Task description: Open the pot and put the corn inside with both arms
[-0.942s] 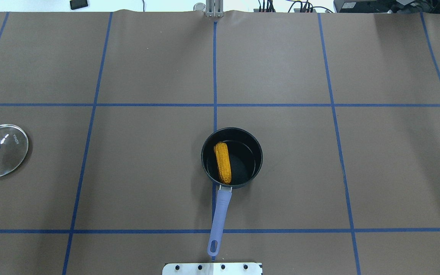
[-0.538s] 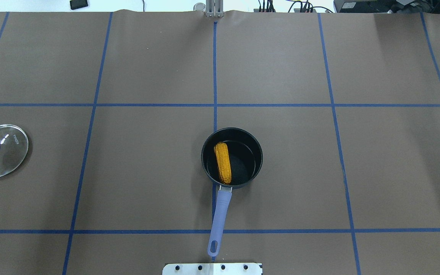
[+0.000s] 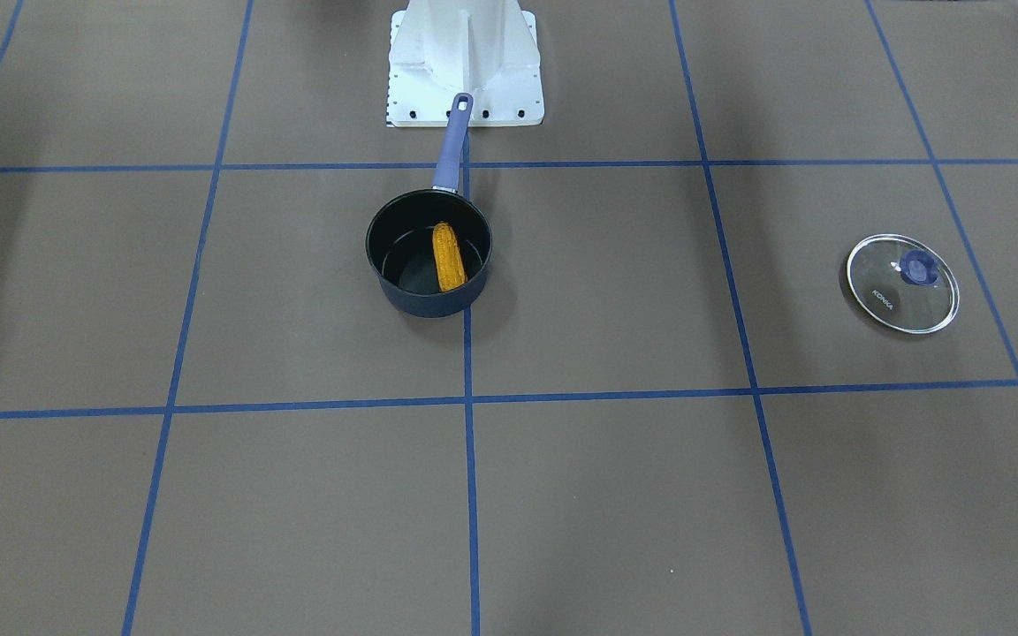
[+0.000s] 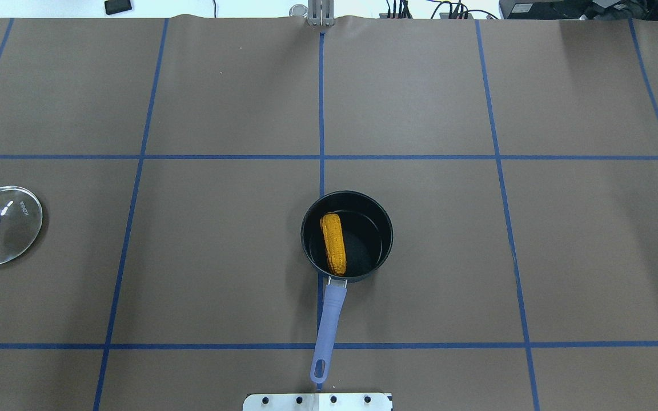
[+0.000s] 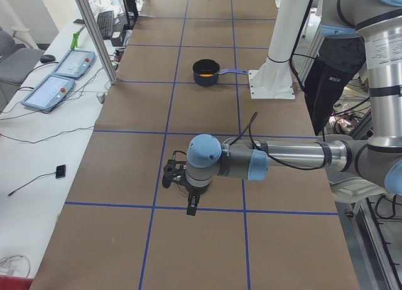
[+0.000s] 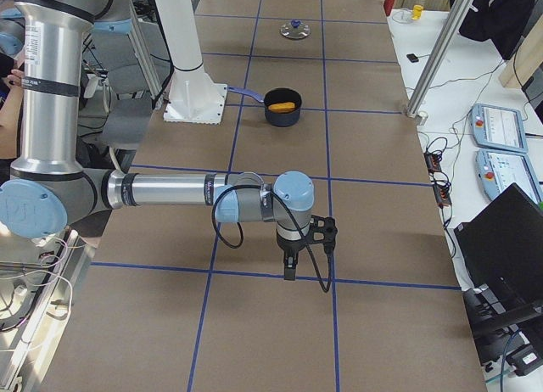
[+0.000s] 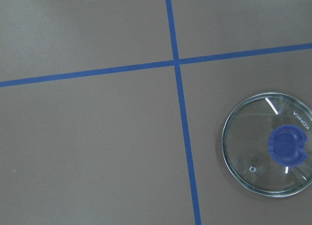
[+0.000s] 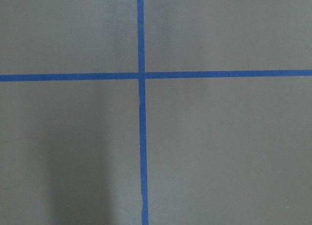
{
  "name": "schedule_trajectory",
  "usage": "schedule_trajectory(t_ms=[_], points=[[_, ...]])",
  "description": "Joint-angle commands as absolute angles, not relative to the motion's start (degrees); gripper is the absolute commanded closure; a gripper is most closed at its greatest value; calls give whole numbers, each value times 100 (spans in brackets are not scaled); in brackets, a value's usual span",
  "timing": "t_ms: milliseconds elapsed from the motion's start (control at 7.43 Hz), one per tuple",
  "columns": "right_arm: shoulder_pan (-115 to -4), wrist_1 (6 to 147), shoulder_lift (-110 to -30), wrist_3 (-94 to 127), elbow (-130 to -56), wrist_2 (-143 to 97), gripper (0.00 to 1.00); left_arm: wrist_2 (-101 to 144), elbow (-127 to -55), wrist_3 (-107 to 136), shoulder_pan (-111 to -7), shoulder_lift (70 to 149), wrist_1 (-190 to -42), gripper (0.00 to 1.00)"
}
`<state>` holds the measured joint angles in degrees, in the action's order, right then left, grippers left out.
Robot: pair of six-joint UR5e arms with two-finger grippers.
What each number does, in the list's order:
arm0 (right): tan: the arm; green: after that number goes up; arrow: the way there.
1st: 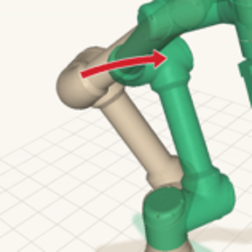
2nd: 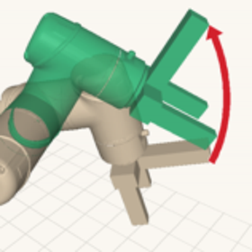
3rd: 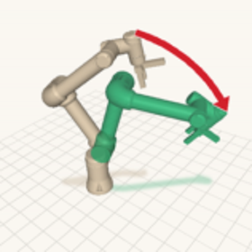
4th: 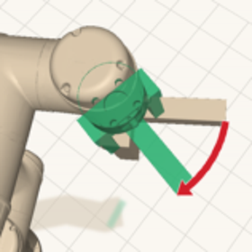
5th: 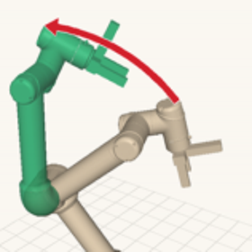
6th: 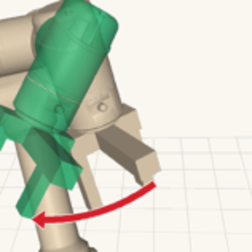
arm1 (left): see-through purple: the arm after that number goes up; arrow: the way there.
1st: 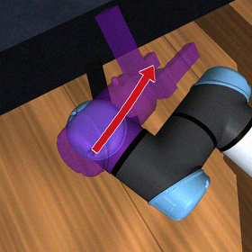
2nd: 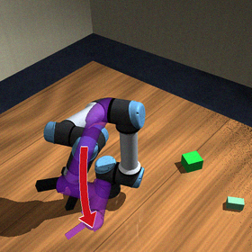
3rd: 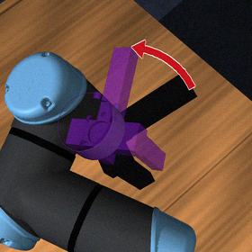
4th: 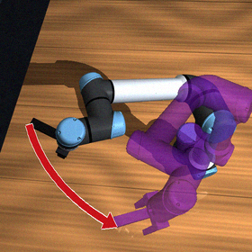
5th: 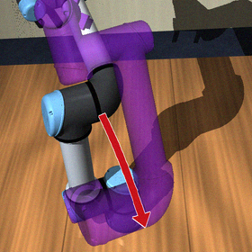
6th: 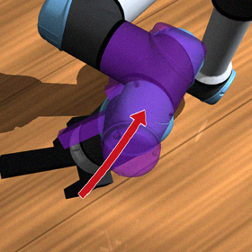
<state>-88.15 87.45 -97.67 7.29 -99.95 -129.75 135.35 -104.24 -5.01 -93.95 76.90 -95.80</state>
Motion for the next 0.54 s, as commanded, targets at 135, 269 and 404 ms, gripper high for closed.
schedule_trajectory(t_ms=[135, 269, 404], points=[[-8815, 8736, -9721, 712, -10002, -13191, 0, 13535, -10424, -501, -9396, 7690, -9580, 2], [-8815, 8736, -9721, 712, -10002, -13210, 0, 13535, -10424, -501, -9396, 7690, -9580, 2], [-8807, 8745, -9721, 712, -9985, -13210, 0, 13535, -10433, -501, -9396, 7690, -9580, 2]])
